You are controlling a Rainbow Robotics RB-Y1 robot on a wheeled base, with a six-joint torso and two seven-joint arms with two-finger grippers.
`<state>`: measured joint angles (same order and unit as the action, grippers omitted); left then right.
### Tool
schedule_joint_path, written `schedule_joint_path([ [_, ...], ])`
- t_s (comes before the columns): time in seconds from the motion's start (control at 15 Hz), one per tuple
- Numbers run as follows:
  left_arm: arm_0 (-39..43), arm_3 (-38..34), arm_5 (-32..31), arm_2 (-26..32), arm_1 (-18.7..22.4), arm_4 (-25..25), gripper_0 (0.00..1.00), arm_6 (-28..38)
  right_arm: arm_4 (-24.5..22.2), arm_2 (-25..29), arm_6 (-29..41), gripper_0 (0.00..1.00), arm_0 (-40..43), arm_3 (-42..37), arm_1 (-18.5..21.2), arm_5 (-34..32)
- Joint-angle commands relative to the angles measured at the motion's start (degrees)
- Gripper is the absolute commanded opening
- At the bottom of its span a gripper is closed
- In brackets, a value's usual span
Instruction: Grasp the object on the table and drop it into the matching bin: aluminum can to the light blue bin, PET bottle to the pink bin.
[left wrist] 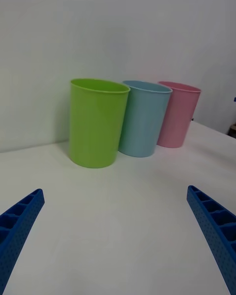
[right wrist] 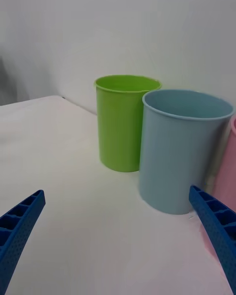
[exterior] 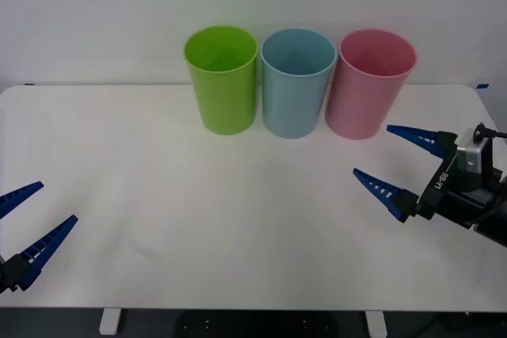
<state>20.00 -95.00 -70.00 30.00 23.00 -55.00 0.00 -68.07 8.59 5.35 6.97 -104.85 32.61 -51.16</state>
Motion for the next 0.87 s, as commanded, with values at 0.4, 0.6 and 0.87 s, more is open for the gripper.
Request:
schedule_joint_path([
  [0.4,0.0,0.0,0.0,0.0,0.0,0.0,1.0,0.0,1.2,3.4,-0.4,1.0,8.8,-2.9,0.0,-3.1],
  [0.6,0.0,0.0,0.0,0.0,0.0,0.0,1.0,0.0,1.5,4.1,-0.1,1.0,10.5,-2.9,0.0,-4.5],
  [0.87,0.0,0.0,0.0,0.0,0.0,0.0,1.0,0.0,1.5,4.1,-0.1,1.0,10.5,-2.9,0.0,-4.5],
])
